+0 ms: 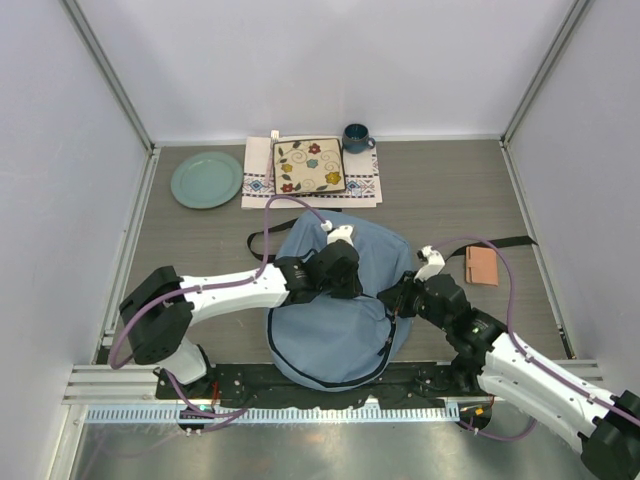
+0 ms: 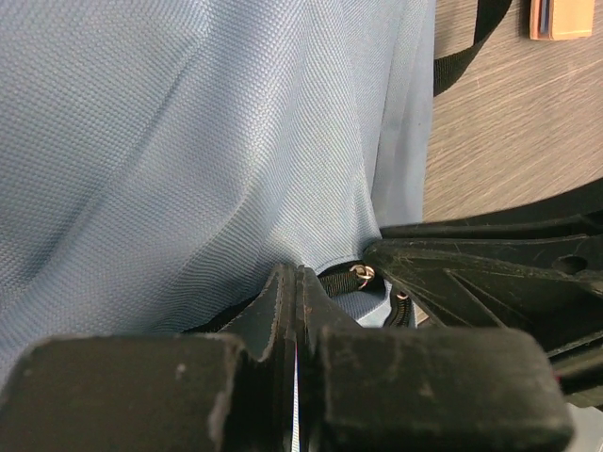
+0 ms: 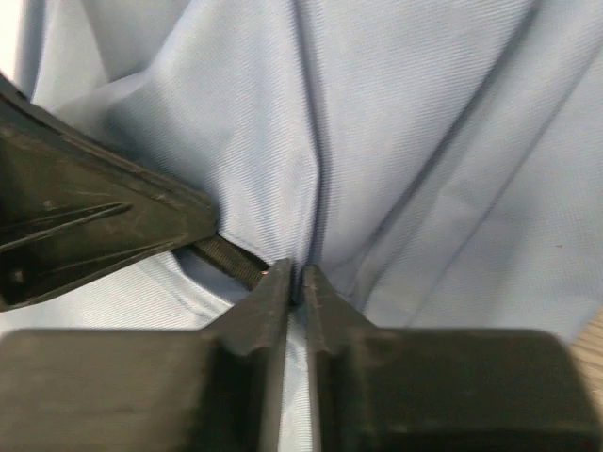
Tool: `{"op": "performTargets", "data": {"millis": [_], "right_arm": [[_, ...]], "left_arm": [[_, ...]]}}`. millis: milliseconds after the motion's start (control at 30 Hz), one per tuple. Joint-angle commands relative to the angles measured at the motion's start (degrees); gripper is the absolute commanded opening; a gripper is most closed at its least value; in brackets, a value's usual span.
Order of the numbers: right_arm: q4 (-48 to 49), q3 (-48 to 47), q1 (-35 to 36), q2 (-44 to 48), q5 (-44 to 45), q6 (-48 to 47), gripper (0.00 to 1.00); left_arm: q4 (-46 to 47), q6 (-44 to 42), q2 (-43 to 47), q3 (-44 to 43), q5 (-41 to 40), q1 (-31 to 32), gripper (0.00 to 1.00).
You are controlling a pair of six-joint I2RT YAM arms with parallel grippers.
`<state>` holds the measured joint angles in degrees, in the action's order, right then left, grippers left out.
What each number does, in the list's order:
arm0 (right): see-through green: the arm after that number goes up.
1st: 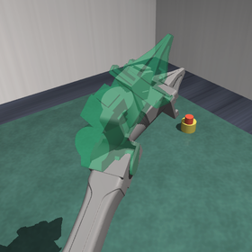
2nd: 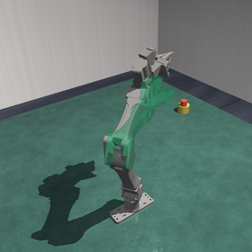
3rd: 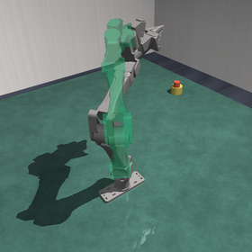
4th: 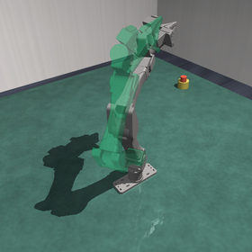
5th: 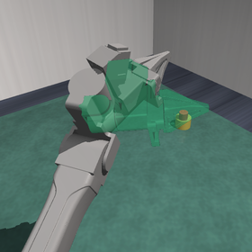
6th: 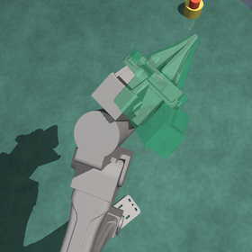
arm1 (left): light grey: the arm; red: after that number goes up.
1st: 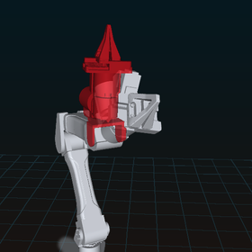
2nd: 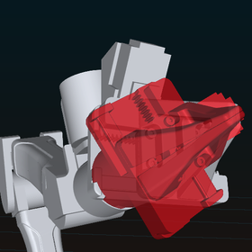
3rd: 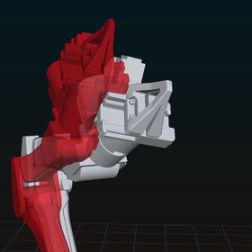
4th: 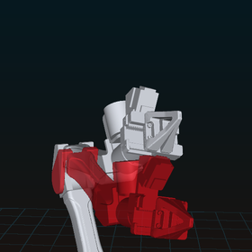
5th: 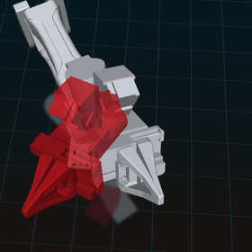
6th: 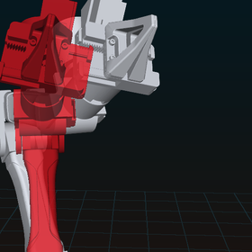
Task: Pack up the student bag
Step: Unzip the student bag at the center of the board.
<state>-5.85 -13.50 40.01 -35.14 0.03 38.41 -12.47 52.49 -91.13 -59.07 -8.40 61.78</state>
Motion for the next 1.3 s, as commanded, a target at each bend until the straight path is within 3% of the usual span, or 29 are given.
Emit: {"op": "performTargets", "data": {"millis": [0, 33, 67, 167, 267, 500, 833, 900, 967, 1000, 1067, 1100, 1133, 1267], "right_arm": [[-7.6, -1.8, 0.9, 1.0, 6.5, 3.6, 0.29], [-8.8, -2.4, 0.9, 1.4, 7.9, 4.2, 0.45], [-10.3, -3.2, 0.9, 2.3, 10.6, 5.1, 0.52], [-14.2, -5.1, 0.9, 5.3, 12.4, 6.9, 0.63], [-14.7, -5.8, 0.9, 7.9, 9.9, 7.6, 0.66], [-8.1, -4.0, 0.9, 9.6, -7.8, 6.8, 0.67], [-2.7, -1.7, 0.9, 1.9, -9.3, 4.9, 0.66], [-1.5, -1.4, 0.9, 0.2, -9.3, 4.9, 0.62], [-0.6, -1.2, 0.9, -0.5, -9.2, 4.9, 0.48], [-0.4, -1.0, 0.9, -0.5, -9.0, 4.8, 0.33], [0.4, -0.7, 0.9, -0.1, -9.0, 4.7, 0.20], [0.5, -0.7, 0.9, 0.1, -9.1, 4.7, 0.07], [0.6, -0.5, 0.9, 0.2, -8.9, 5.0, 0.01], [-0.9, -0.2, 0.9, 0.4, -7.0, 4.9, 0.01]], "left_arm": [[-4.8, -3.4, -1.3, 2.7, 1.0, 0.4, 0.00], [-4.7, -3.8, -0.7, 2.6, 0.1, 0.3, 0.00], [-4.7, -4.1, -0.1, 2.4, -0.5, 0.2, 0.00], [-4.8, -5.6, 2.0, 1.9, -1.2, -0.6, 0.00], [-4.9, -6.3, 3.0, 1.5, -1.1, -1.7, 0.00], [-5.3, -6.6, 4.3, 0.8, -2.0, -2.5, 0.00], [-5.5, -7.0, 5.5, 0.2, -2.2, -2.6, 0.00], [-5.6, -7.1, 6.0, 0.1, -2.3, -2.7, 0.00], [-5.6, -7.1, 6.2, 0.1, -2.3, -2.7, 0.00], [-5.7, -7.2, 6.3, 0.1, -2.3, -2.8, 0.00], [-5.5, -7.3, 6.6, 0.2, -2.3, -2.9, 0.00], [-5.6, -7.5, 6.7, 0.1, -2.3, -3.0, 0.00], [-5.6, -7.6, 7.0, 0.0, -2.3, -3.1, 0.00], [-6.4, -8.3, 7.9, -0.1, -2.8, -3.8, 0.00]]}}
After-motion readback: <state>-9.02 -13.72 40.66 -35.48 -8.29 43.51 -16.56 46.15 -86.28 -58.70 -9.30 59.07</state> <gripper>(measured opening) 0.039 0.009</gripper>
